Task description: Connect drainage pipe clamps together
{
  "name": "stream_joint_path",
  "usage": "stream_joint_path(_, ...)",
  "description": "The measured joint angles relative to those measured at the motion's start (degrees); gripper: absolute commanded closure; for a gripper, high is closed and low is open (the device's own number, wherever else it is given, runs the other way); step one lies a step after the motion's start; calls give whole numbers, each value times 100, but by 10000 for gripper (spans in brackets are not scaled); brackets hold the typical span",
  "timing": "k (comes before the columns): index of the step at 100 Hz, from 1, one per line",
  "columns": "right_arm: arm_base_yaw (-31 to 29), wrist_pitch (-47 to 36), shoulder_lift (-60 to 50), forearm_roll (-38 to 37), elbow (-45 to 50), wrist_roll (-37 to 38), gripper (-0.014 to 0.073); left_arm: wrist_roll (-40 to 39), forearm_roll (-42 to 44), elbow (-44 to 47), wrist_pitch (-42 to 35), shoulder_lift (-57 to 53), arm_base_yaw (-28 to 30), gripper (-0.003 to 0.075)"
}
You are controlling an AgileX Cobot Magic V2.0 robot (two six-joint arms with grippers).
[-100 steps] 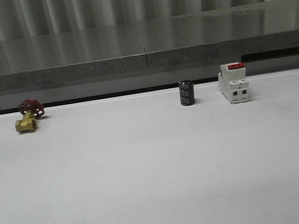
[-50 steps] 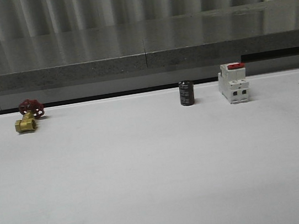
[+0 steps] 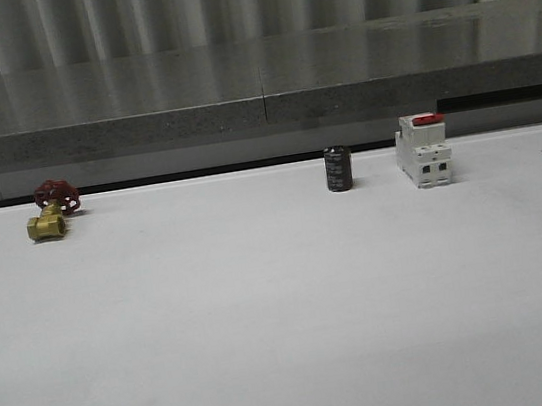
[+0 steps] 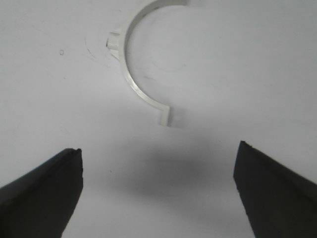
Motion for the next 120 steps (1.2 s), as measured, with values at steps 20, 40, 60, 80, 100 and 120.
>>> stream_joint_path(20, 0, 0, 0, 0, 0, 0, 661, 428, -20, -740, -172, 1423, 191, 113)
stream_joint_path(40, 0, 0, 0, 0, 0, 0, 661, 576, -20, -1509, -334, 2465, 191, 113)
stream_joint_path(60, 0, 0, 0, 0, 0, 0, 661, 642, -20, -1918, -364, 3037, 191, 113)
stream_joint_path(80, 0, 0, 0, 0, 0, 0, 661, 652, -20, -1954, -364, 3236, 191, 113)
stream_joint_path(100, 0, 0, 0, 0, 0, 0, 661, 652, -20, -1966, -390, 3445, 191, 113)
stream_joint_path(120, 0, 0, 0, 0, 0, 0, 661, 652, -20, -1966, -390, 3543, 191, 167)
